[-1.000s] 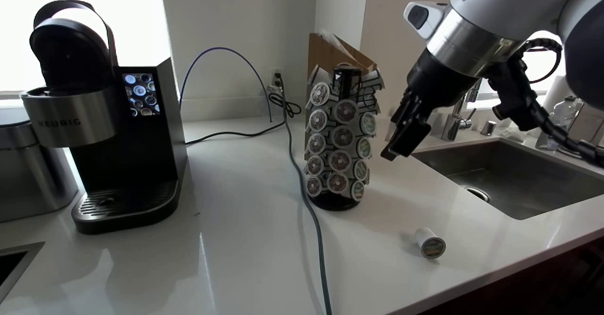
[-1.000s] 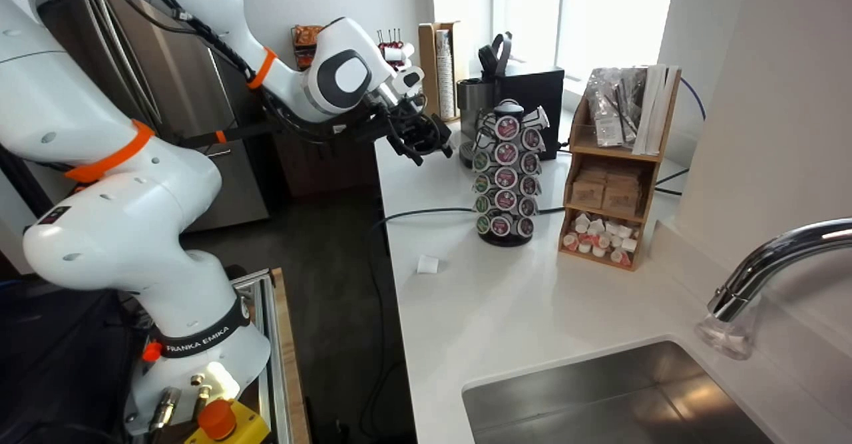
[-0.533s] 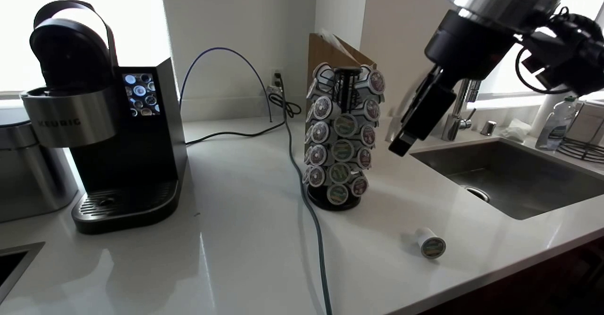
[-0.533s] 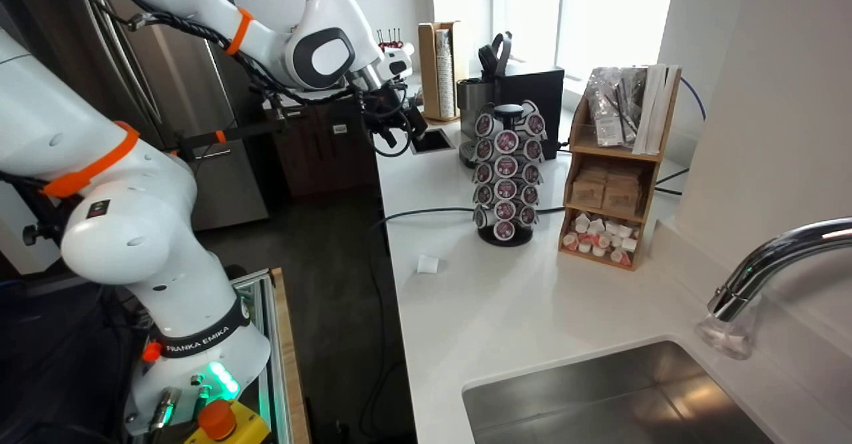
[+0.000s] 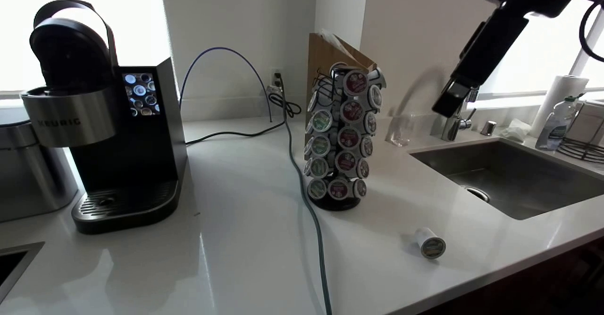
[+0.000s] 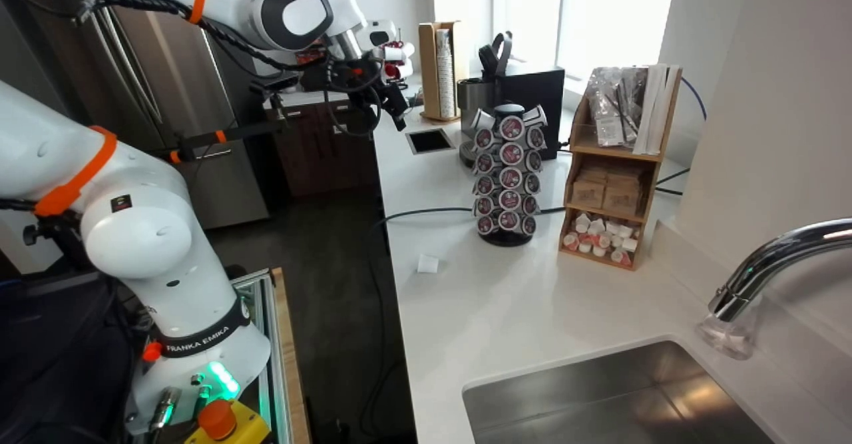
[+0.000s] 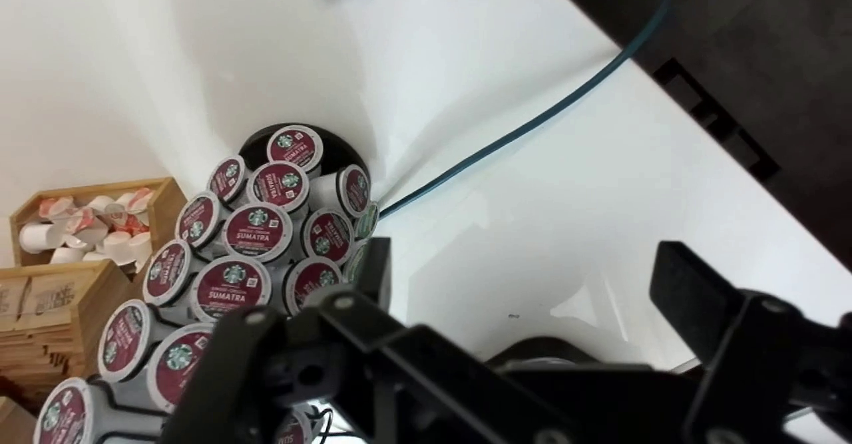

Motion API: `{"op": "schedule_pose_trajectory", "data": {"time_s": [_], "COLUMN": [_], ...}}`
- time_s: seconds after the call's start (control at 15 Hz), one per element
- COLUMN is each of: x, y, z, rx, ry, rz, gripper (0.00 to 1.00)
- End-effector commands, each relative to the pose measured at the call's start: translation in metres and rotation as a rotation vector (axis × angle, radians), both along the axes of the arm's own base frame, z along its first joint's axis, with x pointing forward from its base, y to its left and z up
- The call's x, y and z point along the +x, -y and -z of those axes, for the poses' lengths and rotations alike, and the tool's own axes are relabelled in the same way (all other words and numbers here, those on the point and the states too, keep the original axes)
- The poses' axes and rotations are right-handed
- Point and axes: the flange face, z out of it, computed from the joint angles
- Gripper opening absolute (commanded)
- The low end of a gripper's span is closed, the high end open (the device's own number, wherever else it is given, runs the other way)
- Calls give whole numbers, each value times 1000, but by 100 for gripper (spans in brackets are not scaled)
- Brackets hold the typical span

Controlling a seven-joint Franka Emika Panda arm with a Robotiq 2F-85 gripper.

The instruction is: Rotate the coffee pods stand then put one coffee pod from the counter on the stand.

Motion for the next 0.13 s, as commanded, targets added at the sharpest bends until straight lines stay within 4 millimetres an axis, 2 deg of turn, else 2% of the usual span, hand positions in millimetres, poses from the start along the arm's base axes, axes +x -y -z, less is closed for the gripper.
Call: {"op": "schedule_pose_trajectory", "data": {"time_s": [0.0, 0.07], "x": [-2, -3], "y": [1, 1], "z": [-5, -7], "rx": [5, 9], "ry": [3, 7], "rz": [-1, -2], "gripper": [100, 100]}}
